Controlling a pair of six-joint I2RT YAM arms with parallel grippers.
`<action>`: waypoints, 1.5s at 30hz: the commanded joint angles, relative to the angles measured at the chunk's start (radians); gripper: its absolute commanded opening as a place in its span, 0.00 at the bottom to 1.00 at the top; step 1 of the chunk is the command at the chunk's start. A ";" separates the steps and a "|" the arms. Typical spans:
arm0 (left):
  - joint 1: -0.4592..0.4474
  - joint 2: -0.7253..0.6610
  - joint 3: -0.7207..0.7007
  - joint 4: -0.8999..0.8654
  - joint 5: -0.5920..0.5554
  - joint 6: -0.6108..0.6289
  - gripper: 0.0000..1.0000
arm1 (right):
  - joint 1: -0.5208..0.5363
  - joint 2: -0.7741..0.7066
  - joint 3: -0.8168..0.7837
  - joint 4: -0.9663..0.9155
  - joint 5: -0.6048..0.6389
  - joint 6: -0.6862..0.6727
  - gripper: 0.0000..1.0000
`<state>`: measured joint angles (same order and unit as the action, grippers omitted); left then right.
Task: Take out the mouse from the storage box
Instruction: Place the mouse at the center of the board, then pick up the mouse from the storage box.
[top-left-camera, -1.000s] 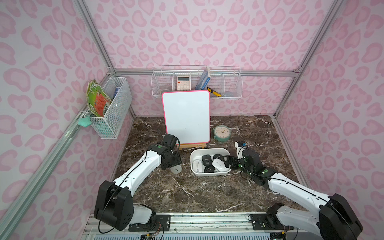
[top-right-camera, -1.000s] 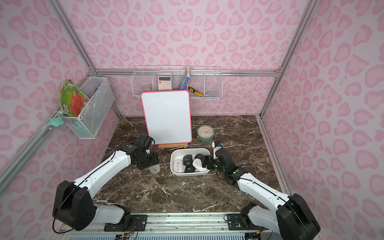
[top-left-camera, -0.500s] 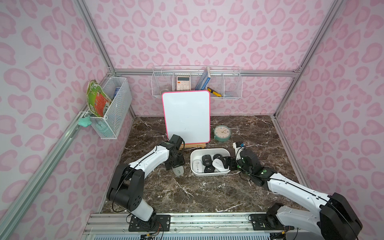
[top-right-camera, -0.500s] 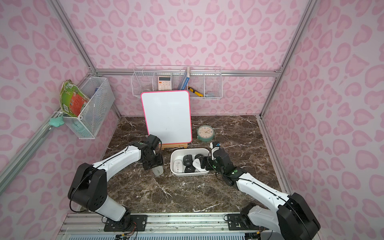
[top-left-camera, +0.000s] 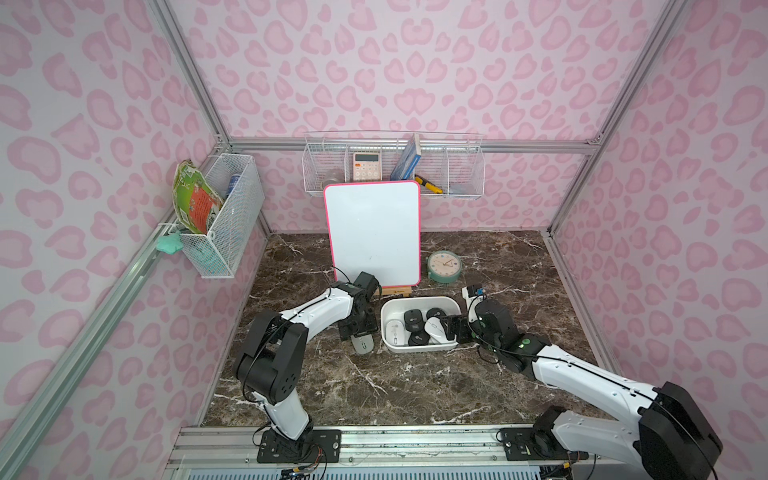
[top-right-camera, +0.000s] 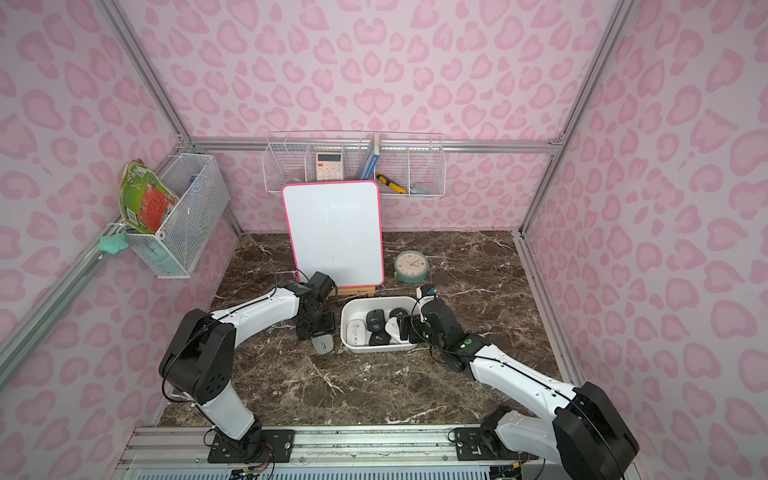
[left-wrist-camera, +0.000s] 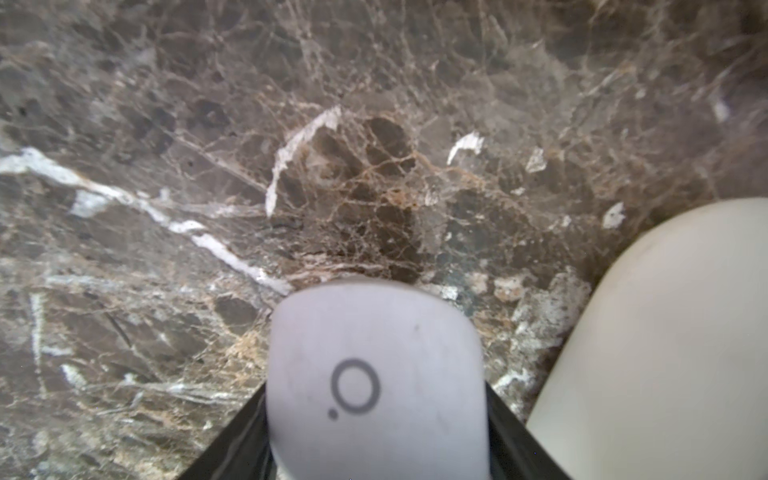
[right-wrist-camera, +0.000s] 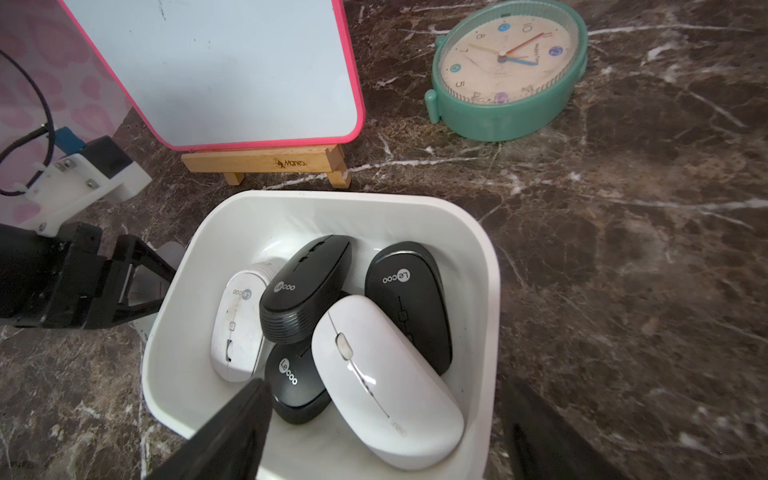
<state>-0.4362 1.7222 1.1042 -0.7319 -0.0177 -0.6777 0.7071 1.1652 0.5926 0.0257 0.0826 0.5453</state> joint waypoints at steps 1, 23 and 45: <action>-0.006 -0.022 -0.013 0.021 -0.004 -0.005 0.77 | 0.007 0.002 0.016 -0.001 0.014 -0.020 0.88; 0.001 -0.552 -0.382 0.294 -0.205 0.003 0.93 | 0.084 0.193 0.152 -0.125 -0.018 -0.258 0.88; 0.005 -0.651 -0.460 0.323 -0.239 0.012 0.99 | 0.064 0.415 0.319 -0.289 0.006 -0.337 0.89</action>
<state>-0.4316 1.0641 0.6411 -0.4049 -0.2485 -0.6552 0.7719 1.5723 0.9012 -0.2325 0.0910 0.2192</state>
